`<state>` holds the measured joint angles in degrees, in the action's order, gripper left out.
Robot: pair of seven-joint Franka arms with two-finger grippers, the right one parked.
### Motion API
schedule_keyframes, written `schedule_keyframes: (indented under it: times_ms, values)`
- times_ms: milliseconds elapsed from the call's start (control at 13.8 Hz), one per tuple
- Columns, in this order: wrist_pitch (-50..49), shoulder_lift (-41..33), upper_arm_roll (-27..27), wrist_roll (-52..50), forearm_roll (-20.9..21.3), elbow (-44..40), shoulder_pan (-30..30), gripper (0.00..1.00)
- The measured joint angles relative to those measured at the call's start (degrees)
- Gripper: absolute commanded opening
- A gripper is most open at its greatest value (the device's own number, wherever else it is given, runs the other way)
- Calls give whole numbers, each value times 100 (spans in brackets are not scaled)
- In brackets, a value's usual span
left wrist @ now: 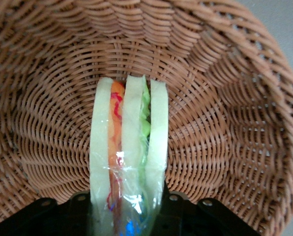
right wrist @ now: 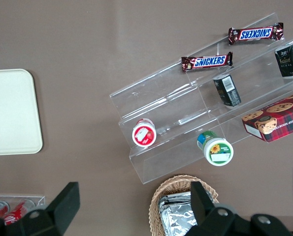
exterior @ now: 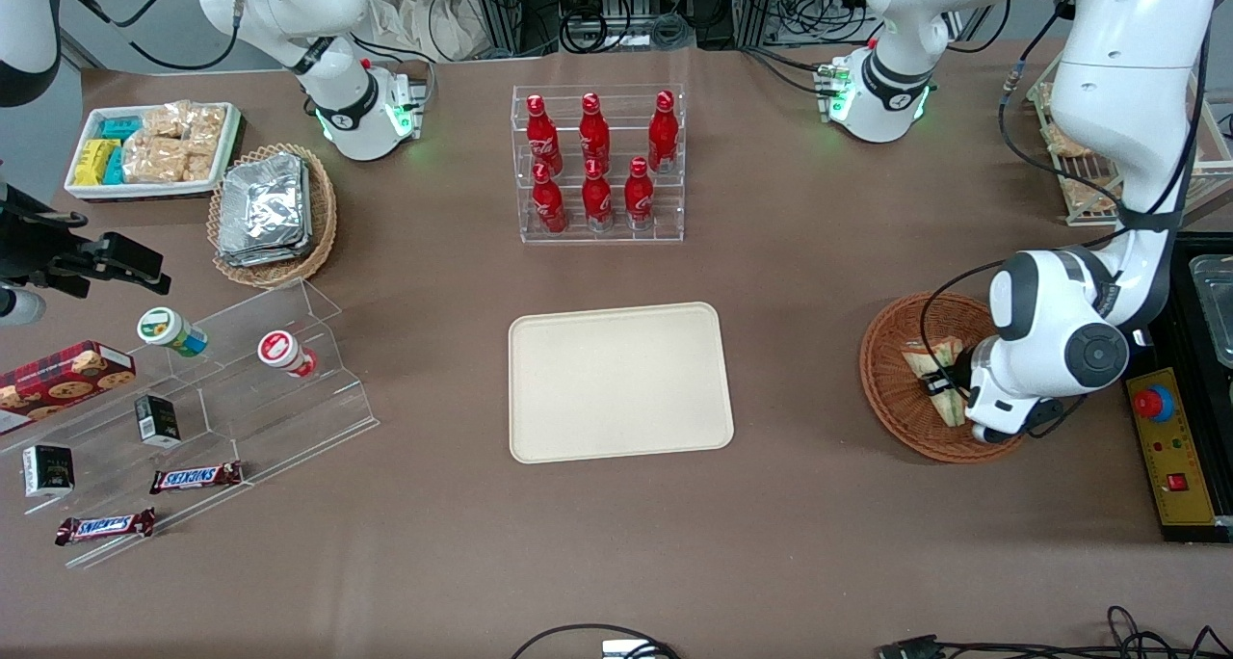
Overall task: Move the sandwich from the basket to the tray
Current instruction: 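Lift the sandwich and carry it with the left gripper to the beige tray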
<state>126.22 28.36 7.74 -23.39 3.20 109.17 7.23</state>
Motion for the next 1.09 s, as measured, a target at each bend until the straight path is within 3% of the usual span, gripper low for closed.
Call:
schedule_keyframes:
  times_ms: [290,507,870,1087]
  values:
    - [-851,-587,163,1,-18,-292,-12,2]
    - [-1753,-929,627,-9,-97,-966,-27,2]
    - [-2047,-815,1424,-121,-287,-1602,-111,2]
    - [-1985,-439,1621,-139,-287,-1695,-529,3]
